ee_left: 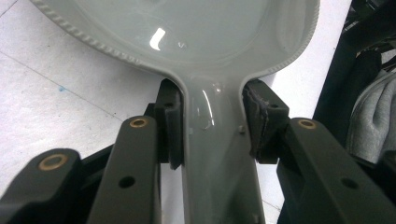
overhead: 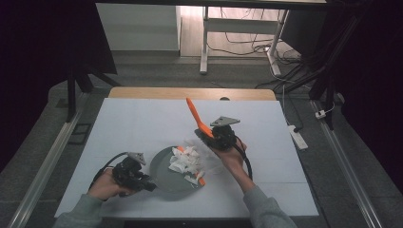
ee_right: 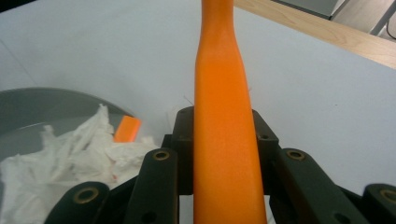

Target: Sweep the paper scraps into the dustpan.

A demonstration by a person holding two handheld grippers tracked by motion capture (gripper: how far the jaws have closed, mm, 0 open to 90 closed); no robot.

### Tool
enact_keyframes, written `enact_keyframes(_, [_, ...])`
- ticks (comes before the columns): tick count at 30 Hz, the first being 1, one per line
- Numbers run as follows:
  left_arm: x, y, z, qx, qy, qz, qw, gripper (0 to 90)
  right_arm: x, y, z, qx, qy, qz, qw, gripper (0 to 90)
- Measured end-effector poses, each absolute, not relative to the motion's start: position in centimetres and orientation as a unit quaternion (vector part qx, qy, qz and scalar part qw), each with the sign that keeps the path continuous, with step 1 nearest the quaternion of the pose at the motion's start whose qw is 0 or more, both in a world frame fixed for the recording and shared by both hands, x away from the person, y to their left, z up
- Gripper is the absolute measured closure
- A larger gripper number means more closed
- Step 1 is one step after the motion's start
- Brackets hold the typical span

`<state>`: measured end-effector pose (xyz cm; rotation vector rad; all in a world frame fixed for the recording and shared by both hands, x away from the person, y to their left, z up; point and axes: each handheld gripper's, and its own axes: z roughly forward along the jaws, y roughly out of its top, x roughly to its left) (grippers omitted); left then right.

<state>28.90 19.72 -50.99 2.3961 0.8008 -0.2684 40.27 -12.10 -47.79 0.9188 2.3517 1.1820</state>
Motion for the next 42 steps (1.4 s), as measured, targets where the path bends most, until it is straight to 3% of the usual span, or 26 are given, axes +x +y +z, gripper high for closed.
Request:
enact_keyframes(7, [28.8, 19.8, -51.0, 0.899, 0.306, -0.1, 0.297, 61.5, 41.7, -12.6, -48.1, 0.334, 0.829, 0.405, 0.195, 70.5])
enact_keyframes(24, [28.8, 19.8, -51.1, 0.897, 0.31, -0.1, 0.298, 61.5, 43.8, -9.4, -50.0, 0.31, 0.857, 0.369, 0.184, 70.6])
enact_keyframes(42, [28.9, 19.7, -51.2, 0.897, 0.311, -0.101, 0.298, 61.5, 39.7, -6.8, -50.1, 0.259, 0.883, 0.369, 0.131, 70.6])
